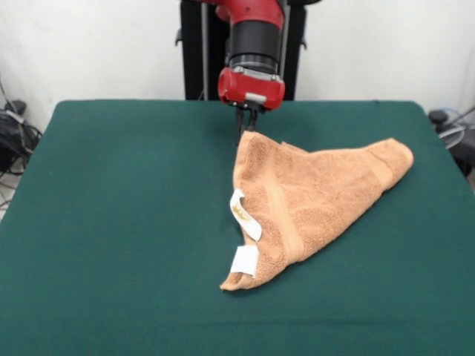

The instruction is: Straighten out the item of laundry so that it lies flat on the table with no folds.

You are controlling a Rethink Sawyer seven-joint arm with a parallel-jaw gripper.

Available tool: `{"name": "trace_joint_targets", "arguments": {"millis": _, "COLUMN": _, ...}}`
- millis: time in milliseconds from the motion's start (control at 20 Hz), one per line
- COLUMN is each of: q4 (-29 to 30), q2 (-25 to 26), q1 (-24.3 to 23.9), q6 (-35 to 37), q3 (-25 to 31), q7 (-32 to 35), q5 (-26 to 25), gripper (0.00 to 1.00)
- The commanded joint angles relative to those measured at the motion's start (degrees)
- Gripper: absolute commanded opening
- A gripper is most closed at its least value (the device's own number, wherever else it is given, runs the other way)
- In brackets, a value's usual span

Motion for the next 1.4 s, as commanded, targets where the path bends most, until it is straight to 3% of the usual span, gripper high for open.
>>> {"name": "trace_joint_targets", "arguments": {"millis": 50, "q4": -1.5, "q2": 2.2, "q1": -1.1, "q6": -4.0, "q3": 3.0, "q7": 10.8, "q5": 3.4, "gripper": 0.0}}
{"name": "trace_joint_targets", "arguments": {"millis": 750, "q4": -1.4, "q2": 1.6, "q1": -1.4, "q6": -3.6, "q3": 3.2, "q7": 11.1, "q5": 3.6, "gripper": 0.0}}
{"name": "trace_joint_targets", "arguments": {"millis": 1050, "q4": 0.6, "q2": -4.6, "q1": 2.4, "q6": 6.1, "q3": 4.3, "q7": 10.6, "q5": 9.9, "gripper": 0.0}}
{"name": "trace_joint_targets", "arguments": {"millis": 1400, "q4": 1.2, "q2": -7.8, "q1": -0.5, "q6": 9.0, "q3": 10.2, "q7": 16.6, "q5": 8.0, "gripper": 0.0}}
